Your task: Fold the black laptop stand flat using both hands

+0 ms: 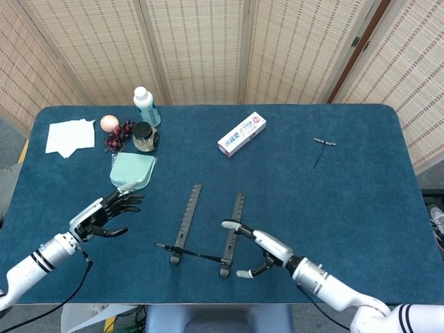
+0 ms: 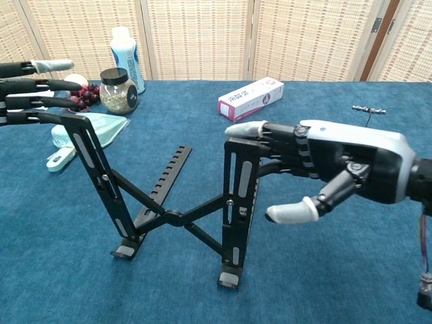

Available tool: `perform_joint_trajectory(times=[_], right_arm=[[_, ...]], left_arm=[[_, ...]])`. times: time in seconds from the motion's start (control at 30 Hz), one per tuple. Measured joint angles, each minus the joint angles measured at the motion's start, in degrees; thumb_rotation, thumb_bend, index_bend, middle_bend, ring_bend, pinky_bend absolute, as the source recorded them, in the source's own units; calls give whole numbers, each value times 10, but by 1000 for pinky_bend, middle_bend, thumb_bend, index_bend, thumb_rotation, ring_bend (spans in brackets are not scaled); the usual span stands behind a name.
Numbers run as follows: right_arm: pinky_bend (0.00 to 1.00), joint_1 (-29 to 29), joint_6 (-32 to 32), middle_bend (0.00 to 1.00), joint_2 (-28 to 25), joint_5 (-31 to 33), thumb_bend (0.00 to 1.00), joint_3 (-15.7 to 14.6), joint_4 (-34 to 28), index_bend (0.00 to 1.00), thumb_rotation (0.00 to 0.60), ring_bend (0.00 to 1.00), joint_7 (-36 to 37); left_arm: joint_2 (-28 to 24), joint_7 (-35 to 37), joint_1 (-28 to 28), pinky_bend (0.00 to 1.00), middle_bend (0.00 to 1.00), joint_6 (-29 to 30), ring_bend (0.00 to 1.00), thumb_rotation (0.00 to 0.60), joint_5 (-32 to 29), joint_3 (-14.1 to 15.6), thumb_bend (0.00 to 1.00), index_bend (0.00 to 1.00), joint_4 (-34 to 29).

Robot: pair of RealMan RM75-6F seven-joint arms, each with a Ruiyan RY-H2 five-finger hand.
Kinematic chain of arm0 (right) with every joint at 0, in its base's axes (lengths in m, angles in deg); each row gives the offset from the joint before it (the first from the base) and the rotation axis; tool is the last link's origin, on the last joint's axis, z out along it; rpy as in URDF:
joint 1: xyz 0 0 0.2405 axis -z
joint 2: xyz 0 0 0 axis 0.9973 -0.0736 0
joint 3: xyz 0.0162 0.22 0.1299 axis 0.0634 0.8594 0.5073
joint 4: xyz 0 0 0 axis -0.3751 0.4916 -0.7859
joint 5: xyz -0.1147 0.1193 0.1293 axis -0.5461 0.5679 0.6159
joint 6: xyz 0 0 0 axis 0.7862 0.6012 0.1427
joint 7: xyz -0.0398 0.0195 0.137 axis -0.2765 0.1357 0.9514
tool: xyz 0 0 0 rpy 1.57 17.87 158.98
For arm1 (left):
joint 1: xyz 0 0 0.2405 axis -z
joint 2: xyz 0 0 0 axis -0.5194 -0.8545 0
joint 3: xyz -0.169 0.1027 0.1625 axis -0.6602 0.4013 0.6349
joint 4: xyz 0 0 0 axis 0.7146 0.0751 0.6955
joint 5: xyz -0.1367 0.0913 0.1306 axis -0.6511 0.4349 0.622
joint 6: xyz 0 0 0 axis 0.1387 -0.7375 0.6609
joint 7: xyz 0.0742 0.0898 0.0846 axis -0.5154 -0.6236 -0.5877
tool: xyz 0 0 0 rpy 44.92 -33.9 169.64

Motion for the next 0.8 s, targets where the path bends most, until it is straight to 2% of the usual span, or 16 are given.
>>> perform_joint_trajectory(times=[0.23,0.37,0.67,0.8], right_arm=[[116,-9,10,0,53,42,105,35,7,0,600,0,-38],[116,-7,-1,0,77,66,149,52,17,0,600,0,-64],[116,16,-37,0,109,145,159,90,38,0,600,0,-127],[39,34,-74,0,114,172,159,108,39,0,600,0,-149]], left_arm=[[-11,-8,-13,188,173,5,152,600,11,-9,199,33,-14],[-18,-8,-17,186,172,7,152,600,18,-12,199,33,-17],[-26,-31,-23,185,172,-2,151,600,16,-24,199,33,-24],[-28,-53,-23,185,172,-14,152,600,10,-30,199,33,-26]])
